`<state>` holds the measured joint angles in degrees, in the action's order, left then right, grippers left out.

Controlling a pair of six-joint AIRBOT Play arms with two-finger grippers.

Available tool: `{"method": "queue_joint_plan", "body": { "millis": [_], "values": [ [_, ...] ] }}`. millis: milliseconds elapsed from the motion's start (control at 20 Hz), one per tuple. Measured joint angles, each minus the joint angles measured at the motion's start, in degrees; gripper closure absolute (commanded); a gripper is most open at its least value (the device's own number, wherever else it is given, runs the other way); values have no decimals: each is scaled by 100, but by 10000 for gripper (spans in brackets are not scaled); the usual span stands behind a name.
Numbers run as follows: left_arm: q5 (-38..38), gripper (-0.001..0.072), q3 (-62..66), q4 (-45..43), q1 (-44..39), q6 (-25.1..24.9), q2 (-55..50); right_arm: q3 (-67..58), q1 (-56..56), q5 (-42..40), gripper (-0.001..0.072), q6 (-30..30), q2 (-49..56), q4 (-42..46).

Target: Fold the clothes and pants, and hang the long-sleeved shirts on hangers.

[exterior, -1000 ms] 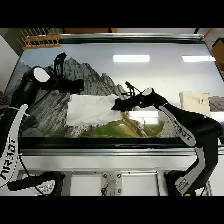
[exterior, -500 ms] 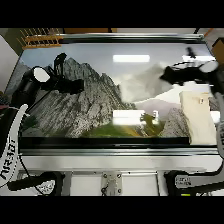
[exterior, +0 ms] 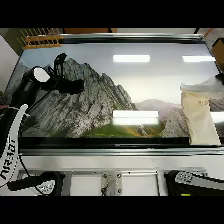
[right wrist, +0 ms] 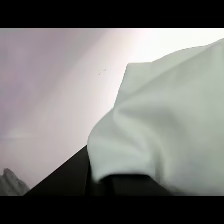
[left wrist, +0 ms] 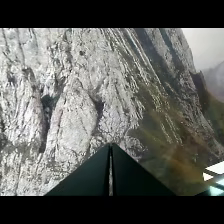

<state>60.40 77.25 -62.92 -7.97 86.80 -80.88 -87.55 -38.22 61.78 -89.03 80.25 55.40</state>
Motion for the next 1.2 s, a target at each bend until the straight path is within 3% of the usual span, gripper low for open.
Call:
{"method": "queue_joint_plan", "body": {
  "millis": [200,600,950,1000,1100,1200],
  "values": [
    [0,702,0,0,0,0,0,22,-118,284,697,-308,-393,446],
    [4,702,0,0,0,-11,0,955,-160,1355,697,-813,-933,2334],
    [48,702,0,-4,0,-9,0,2065,-164,1541,683,-918,-1117,3209],
    [66,702,0,-4,0,-9,0,2146,-164,1528,630,-918,-1121,3259],
    [76,702,0,-7,0,-9,0,2249,-166,1521,35,-938,-1130,3364],
    [90,702,0,-7,0,-7,0,2302,-166,1519,-6,-938,-1143,3397]
  ]
}}
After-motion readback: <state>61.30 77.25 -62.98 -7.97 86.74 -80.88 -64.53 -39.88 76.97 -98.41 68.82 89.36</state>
